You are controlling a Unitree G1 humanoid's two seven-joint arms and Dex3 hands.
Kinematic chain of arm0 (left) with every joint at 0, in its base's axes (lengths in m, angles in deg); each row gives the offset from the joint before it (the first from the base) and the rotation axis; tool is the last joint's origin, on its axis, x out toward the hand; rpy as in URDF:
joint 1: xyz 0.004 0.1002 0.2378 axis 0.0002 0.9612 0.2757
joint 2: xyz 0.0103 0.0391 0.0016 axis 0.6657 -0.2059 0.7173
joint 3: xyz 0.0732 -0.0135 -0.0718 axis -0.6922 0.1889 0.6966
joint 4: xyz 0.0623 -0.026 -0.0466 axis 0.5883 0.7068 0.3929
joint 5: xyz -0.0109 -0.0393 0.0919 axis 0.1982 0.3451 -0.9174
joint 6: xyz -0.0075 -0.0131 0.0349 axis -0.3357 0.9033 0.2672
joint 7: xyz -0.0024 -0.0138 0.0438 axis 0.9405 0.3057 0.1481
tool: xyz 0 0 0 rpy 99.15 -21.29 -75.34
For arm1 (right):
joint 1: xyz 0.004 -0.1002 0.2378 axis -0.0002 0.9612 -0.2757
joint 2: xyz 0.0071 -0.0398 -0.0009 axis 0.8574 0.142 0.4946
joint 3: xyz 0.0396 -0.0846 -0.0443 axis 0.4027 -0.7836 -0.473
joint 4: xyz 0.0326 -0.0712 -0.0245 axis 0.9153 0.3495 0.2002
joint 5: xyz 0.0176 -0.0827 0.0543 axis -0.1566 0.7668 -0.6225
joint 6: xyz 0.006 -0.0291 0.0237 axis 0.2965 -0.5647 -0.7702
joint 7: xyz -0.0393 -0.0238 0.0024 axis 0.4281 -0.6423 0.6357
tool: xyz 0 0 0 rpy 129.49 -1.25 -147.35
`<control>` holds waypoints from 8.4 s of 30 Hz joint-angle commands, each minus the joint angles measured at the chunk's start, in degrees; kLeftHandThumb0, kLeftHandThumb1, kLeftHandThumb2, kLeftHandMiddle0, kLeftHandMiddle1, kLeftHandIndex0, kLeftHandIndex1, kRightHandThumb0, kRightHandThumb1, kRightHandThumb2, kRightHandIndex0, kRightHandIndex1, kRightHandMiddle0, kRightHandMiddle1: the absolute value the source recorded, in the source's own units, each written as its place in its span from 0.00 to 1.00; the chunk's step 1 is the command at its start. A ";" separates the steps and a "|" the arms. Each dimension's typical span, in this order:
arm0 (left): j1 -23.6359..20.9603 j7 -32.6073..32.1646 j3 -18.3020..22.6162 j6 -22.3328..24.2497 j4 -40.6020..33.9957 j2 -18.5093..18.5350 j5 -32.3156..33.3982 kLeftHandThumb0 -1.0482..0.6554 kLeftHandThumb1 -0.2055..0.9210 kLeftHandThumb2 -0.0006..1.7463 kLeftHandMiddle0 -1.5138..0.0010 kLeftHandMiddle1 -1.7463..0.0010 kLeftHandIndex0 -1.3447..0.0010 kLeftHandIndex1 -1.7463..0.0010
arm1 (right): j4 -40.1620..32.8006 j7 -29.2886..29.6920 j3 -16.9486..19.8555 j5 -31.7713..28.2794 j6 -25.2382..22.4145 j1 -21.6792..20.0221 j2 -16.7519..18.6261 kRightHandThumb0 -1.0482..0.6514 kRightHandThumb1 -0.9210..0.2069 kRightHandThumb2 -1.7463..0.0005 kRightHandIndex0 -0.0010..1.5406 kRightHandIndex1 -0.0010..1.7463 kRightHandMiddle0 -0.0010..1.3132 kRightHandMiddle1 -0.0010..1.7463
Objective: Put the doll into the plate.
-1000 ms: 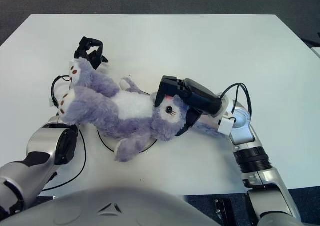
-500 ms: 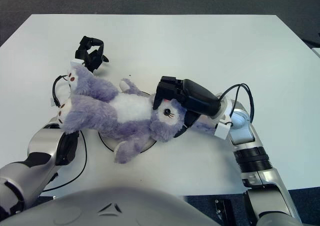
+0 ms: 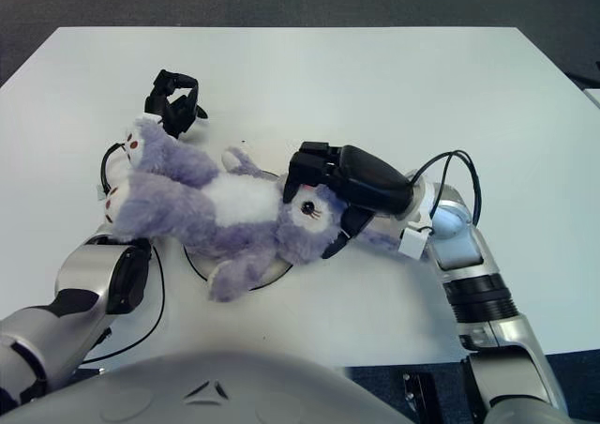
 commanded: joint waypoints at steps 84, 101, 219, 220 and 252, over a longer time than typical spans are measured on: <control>1.25 0.79 -0.25 -1.36 -0.12 -0.70 0.29 0.41 1.00 0.18 0.44 0.05 0.68 0.13 | -4.94 1.95 14.38 -23.62 -30.80 -4.44 0.05 0.42 0.00 0.79 0.22 0.01 0.29 0.02; 1.63 1.98 0.12 -1.59 0.03 -0.45 0.75 0.41 1.00 0.18 0.44 0.05 0.68 0.13 | -6.64 8.17 18.44 -22.63 -40.36 -3.68 3.57 0.47 0.00 0.87 0.26 0.01 0.37 0.04; 3.61 11.47 2.66 -3.61 -1.27 -1.48 6.13 0.41 1.00 0.15 0.42 0.10 0.64 0.17 | 38.29 33.95 24.59 -7.49 -36.74 -5.74 12.56 0.61 0.35 0.51 0.43 0.84 0.38 0.81; 3.62 11.57 2.67 -3.63 -1.28 -1.47 6.21 0.41 1.00 0.15 0.42 0.10 0.64 0.17 | 38.22 34.00 24.27 -7.44 -36.75 -5.83 12.77 0.61 0.36 0.50 0.43 0.84 0.38 0.81; 4.23 12.31 2.38 -3.71 -2.44 -1.91 6.61 0.41 1.00 0.15 0.42 0.10 0.64 0.17 | 40.02 31.76 19.15 -7.71 -34.17 -10.20 16.28 0.61 0.53 0.28 0.44 0.90 0.31 1.00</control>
